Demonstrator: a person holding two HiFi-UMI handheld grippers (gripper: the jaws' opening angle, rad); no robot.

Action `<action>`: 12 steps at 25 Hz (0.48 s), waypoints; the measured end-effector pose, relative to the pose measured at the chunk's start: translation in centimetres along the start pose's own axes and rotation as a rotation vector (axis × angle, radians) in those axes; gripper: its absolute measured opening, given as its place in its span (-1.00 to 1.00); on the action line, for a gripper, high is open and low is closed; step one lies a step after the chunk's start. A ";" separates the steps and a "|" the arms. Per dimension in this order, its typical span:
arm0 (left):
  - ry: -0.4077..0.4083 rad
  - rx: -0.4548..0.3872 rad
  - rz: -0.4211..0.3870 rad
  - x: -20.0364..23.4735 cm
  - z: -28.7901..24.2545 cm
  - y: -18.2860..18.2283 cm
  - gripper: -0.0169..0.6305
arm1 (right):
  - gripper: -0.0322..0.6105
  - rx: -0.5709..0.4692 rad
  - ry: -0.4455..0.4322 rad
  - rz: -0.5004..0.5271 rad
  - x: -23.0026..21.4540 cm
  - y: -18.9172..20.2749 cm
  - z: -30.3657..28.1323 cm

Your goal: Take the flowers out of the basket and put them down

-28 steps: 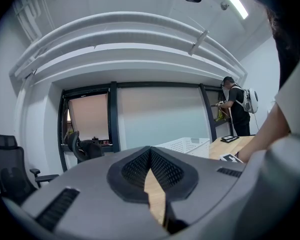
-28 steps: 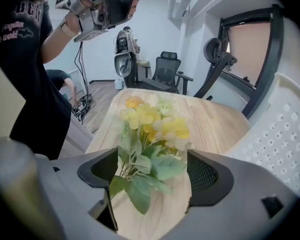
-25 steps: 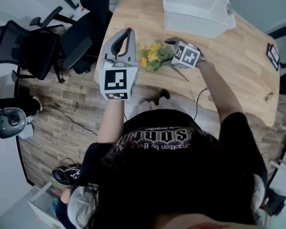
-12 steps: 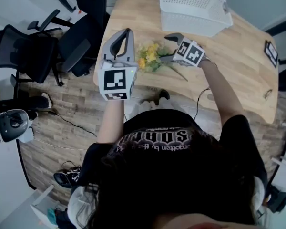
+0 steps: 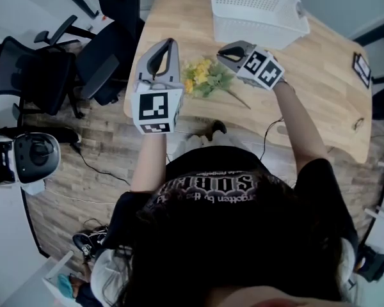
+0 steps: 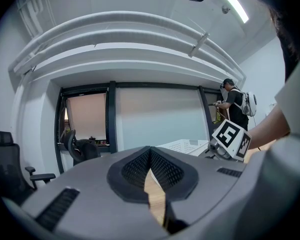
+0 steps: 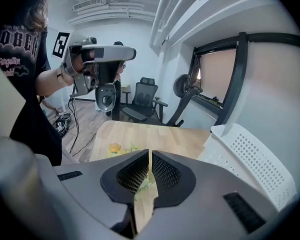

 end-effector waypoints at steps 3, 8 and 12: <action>-0.001 0.004 0.004 0.1 -0.2 0.3 -0.95 | -0.79 -0.042 0.027 -0.033 -0.4 -1.0 0.8; -0.003 0.017 0.011 0.3 -0.5 0.8 -0.95 | -0.82 -0.125 0.096 -0.105 -1.3 -2.5 2.4; -0.004 0.025 0.011 0.3 -0.8 1.1 -0.95 | -0.82 -0.180 0.187 -0.162 -2.1 -3.2 3.6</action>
Point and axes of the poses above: the fingertips, and each gripper's own axes: z backward along the fingers, x to its left, y out of its underside, the point moved 9 cm from there along z, backward along the fingers, and after that the axes turned 14 degrees about z, right-handed, at the moved point
